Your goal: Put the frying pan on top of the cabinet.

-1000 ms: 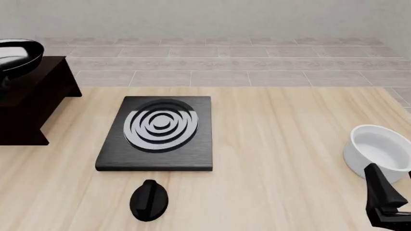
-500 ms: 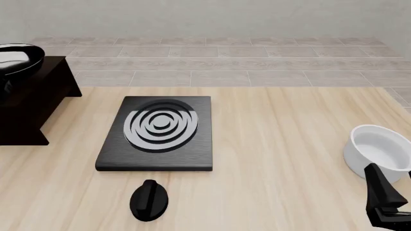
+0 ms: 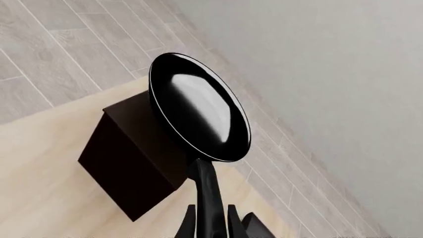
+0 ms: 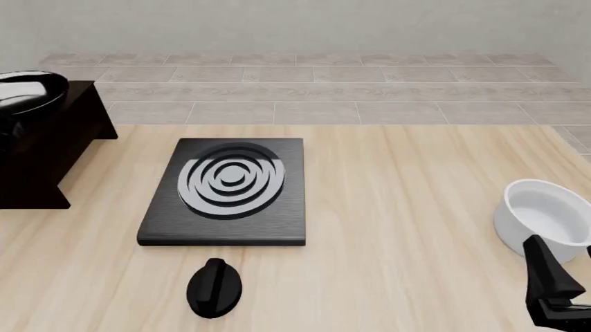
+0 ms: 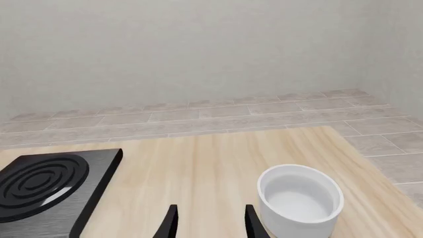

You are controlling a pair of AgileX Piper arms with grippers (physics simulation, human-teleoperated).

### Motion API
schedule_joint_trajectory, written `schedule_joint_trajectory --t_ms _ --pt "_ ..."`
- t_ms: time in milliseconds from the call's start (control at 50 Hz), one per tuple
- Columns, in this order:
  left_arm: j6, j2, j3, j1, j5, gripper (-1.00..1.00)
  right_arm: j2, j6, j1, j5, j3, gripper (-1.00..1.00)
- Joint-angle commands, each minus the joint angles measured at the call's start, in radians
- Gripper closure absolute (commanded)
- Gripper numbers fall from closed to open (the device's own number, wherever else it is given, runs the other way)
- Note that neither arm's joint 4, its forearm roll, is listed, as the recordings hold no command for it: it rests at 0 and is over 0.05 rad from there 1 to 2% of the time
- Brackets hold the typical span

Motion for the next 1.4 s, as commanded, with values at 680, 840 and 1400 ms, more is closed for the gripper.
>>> schedule_joint_trajectory --t_ms 680,840,1400 --pt "0.005 0.053 0.008 -0.001 -0.062 1.0 -0.001 0.004 0.001 0.0 0.0 -1.0" --pt "0.007 0.041 0.009 -0.007 -0.051 -1.0 0.001 0.005 0.001 -0.001 0.0 -1.0" --pt "0.005 -0.025 0.037 0.007 -0.029 -1.0 0.005 -0.002 0.007 -0.002 -0.001 -1.0"
